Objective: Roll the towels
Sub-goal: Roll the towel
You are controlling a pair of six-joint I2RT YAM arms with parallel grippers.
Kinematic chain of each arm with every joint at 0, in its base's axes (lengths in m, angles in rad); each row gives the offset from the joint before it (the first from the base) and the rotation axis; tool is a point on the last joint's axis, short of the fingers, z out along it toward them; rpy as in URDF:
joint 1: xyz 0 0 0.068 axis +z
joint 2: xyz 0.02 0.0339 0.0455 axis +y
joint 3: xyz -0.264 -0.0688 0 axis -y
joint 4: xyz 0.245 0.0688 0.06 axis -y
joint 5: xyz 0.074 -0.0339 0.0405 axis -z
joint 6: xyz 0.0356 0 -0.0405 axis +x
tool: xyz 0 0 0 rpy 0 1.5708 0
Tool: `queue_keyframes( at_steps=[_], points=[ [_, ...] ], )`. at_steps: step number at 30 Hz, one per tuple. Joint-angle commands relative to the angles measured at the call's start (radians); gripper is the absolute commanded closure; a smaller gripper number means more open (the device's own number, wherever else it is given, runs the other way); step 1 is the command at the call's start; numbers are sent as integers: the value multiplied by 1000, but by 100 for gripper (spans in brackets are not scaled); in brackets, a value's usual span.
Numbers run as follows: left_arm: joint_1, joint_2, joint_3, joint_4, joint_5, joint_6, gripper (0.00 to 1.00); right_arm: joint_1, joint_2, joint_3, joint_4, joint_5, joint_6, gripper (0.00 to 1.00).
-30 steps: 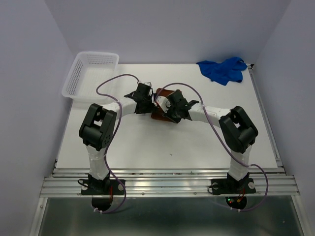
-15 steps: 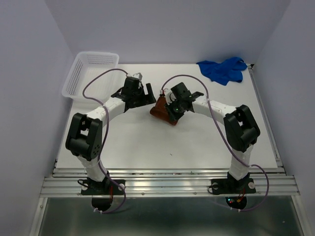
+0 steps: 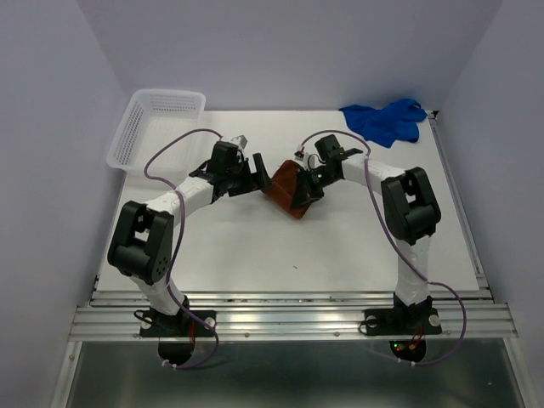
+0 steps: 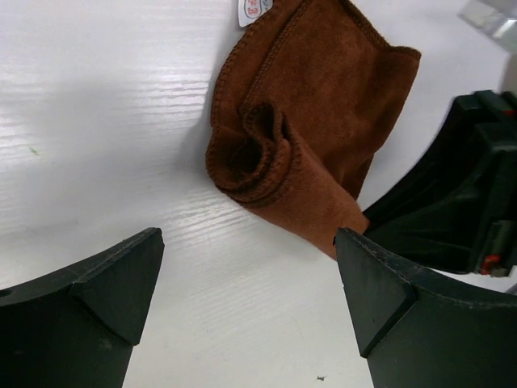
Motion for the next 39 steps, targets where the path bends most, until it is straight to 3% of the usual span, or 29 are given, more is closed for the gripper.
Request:
queue_keyframes(
  at_steps=[1,11,28,30,33,36,39],
  points=[
    [-6,5,1,103,72,-32,1,-25,56,66,-15,-162,71,99],
    [-16,105,23,128,76,-57,2,-65,161,137,-26,-228,156,99],
    [-33,278,151,119,9,-106,11,-74,254,229,-118,-90,123,99],
    [-33,301,187,91,-26,-114,13,-74,239,233,-124,-76,97,77],
    [-35,343,233,26,-80,-124,14,-74,188,239,-135,-41,43,58],
    [-41,349,268,-27,-134,-106,14,-74,109,229,-129,-15,-14,45],
    [-52,366,308,-67,-177,-89,14,-50,24,206,-116,66,-49,39]
  ],
)
